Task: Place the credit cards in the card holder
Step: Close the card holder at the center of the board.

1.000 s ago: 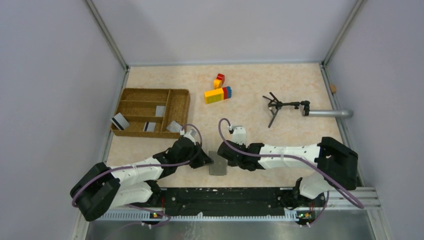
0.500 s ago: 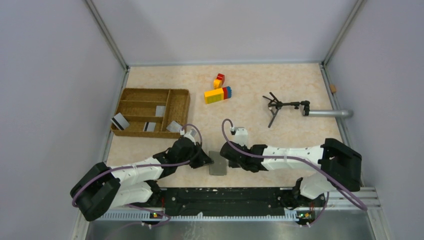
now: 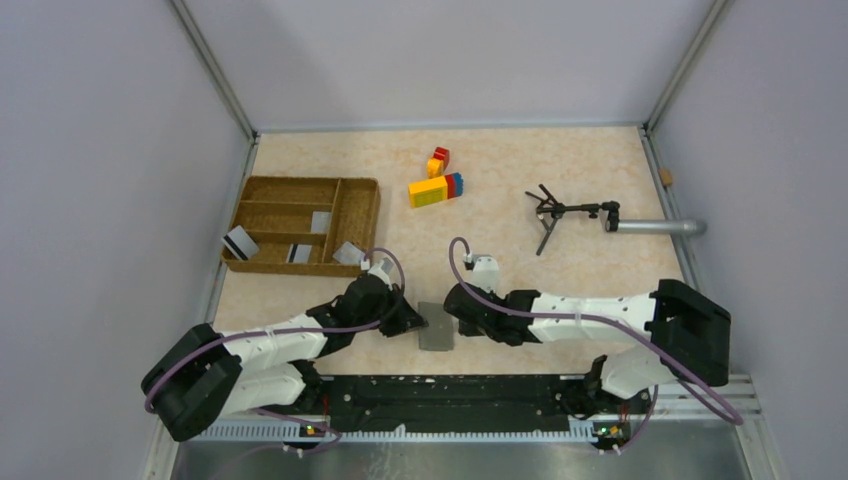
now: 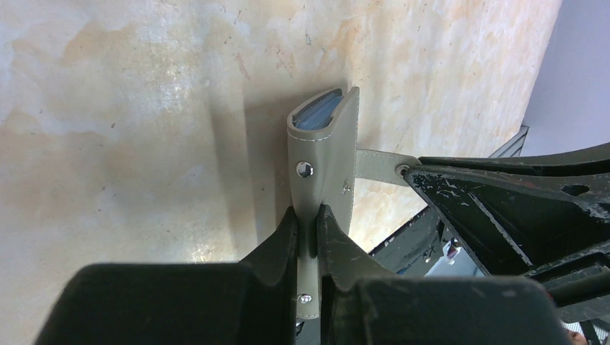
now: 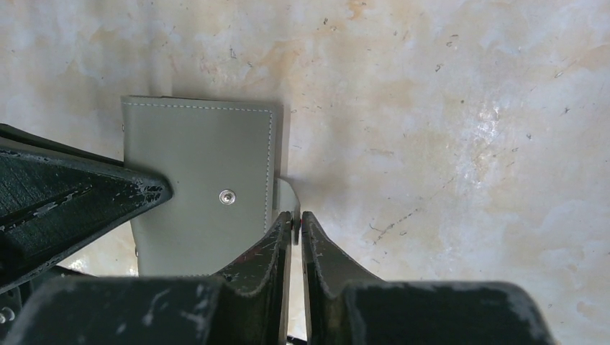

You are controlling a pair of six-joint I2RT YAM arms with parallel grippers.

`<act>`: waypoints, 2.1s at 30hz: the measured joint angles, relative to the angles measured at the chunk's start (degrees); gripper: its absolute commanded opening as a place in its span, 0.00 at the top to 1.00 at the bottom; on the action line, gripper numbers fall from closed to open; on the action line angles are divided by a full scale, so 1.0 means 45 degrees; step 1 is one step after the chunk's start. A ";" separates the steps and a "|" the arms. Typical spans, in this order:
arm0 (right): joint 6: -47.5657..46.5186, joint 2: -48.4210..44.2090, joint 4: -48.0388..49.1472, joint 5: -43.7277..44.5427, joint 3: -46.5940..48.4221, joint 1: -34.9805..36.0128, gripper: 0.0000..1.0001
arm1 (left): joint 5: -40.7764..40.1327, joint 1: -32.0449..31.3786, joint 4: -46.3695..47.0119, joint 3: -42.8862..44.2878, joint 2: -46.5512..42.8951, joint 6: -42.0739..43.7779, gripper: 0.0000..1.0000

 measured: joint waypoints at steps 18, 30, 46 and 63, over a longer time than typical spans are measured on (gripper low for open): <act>0.0068 -0.0393 0.0515 -0.0384 -0.0325 0.0000 0.94 | 0.0005 0.0000 0.0005 0.0000 -0.0005 0.0000 1.00; 0.0097 -0.0340 0.0573 -0.0466 -0.0325 -0.0058 0.95 | 0.0005 0.0000 0.0000 0.0000 -0.0015 0.0000 1.00; -0.0170 -0.0418 0.2210 -0.0903 -0.1477 -0.0321 1.00 | 0.0000 0.0000 0.0000 0.0000 -0.0015 0.0000 1.00; -0.0631 -0.1642 0.6926 -0.2861 -0.3983 -0.0879 1.00 | 0.0005 0.0000 -0.0010 0.0000 -0.0039 0.0000 1.00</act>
